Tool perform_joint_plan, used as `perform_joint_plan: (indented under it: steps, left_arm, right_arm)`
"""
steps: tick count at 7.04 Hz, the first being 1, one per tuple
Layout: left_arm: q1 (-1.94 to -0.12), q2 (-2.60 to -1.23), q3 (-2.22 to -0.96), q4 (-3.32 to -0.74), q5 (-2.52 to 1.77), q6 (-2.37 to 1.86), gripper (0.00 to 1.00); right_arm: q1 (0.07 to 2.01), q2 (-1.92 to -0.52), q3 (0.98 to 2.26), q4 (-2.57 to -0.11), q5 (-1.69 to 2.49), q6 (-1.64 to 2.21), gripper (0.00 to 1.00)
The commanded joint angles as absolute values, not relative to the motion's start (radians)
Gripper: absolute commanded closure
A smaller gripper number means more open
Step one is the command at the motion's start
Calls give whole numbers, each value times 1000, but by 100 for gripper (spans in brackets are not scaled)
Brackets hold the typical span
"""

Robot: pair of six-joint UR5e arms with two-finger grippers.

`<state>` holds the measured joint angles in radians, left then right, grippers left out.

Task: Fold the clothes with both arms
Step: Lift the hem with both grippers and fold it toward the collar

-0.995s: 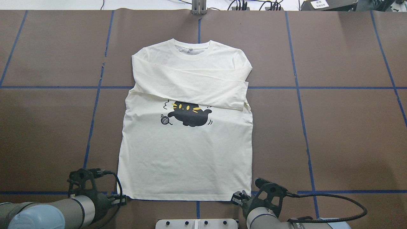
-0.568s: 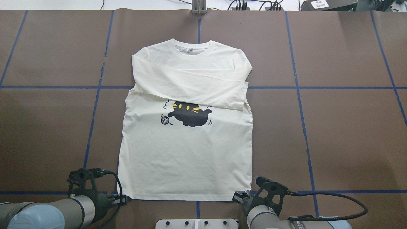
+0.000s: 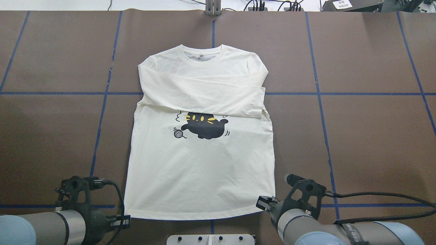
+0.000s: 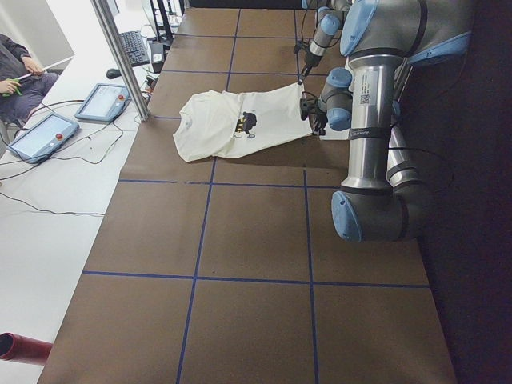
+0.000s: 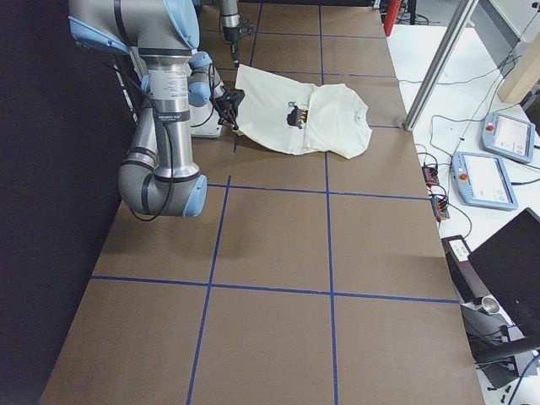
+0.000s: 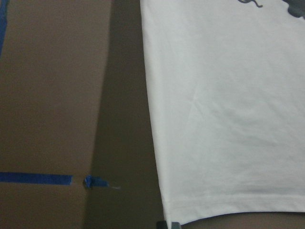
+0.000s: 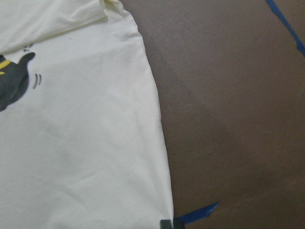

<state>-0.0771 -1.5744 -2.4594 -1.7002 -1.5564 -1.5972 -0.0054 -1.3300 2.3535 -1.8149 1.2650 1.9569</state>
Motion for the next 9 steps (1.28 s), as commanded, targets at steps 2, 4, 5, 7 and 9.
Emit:
perform_joint_plan:
  steps: [2,4,5,7,9]
  left_arm:
    - [-113,-1673,-2729,-1395,-1657,-1592,100]
    - [-171,-1705,-2688,-1391,-1658,-1512,100]
    - [-252,-1753,-2631,-1391,-1660,-1405,100]
    - [-450,-1851,-2451,-1391,-1705,-1239,100]
    - [-599,-1963,-2251,-1399,-1713,-1113,100]
  right_arm:
    - [-57,-1269,2694,-2166,1337,1959,100]
    - [4,-1226,2665,-2175,1345,1930,100]
    - [77,-1159,2587,-2172,1347,1861,100]
    - [312,-1089,2373,-2053,1482,1693,100]
    - [484,-1088,2176,-1875,1554,1584,100]
